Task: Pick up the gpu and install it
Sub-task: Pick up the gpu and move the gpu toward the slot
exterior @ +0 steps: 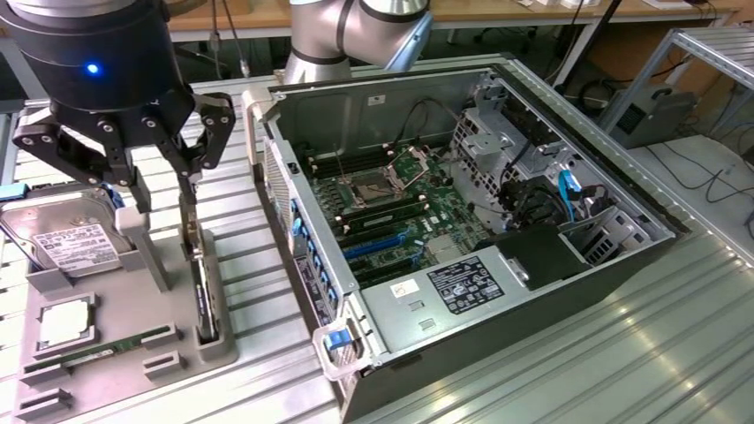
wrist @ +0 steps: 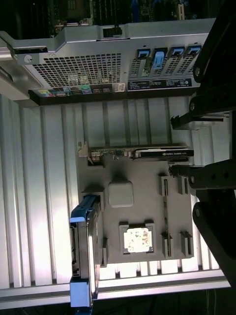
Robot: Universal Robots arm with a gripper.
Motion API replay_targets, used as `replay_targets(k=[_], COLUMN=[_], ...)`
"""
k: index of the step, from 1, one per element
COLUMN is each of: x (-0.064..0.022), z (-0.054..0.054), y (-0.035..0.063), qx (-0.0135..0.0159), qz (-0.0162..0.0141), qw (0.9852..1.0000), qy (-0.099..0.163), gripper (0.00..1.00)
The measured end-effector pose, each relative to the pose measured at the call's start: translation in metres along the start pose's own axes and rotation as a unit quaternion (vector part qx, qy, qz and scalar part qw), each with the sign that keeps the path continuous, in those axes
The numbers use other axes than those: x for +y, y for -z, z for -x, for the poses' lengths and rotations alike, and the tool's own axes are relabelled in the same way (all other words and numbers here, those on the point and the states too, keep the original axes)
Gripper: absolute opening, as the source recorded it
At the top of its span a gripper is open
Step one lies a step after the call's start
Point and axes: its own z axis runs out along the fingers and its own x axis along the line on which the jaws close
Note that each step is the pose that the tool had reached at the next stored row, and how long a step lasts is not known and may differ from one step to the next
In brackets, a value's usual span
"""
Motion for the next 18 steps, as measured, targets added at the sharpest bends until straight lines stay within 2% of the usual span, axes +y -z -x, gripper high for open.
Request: replay_targets(k=[5,9,18], x=[-0.0005,-0.0010,-0.0017], z=[0.000,-0.001,-0.001], y=[-0.0106,-0.0236,-0.0407], qx=[0.0000,0.0000,0.0001], qz=[-0.0001,0.0000,0.0004], qw=[1.0000,1.0000,1.0000], qy=[0.000,0.000,0.000], gripper=[0.42,0.42,0.42])
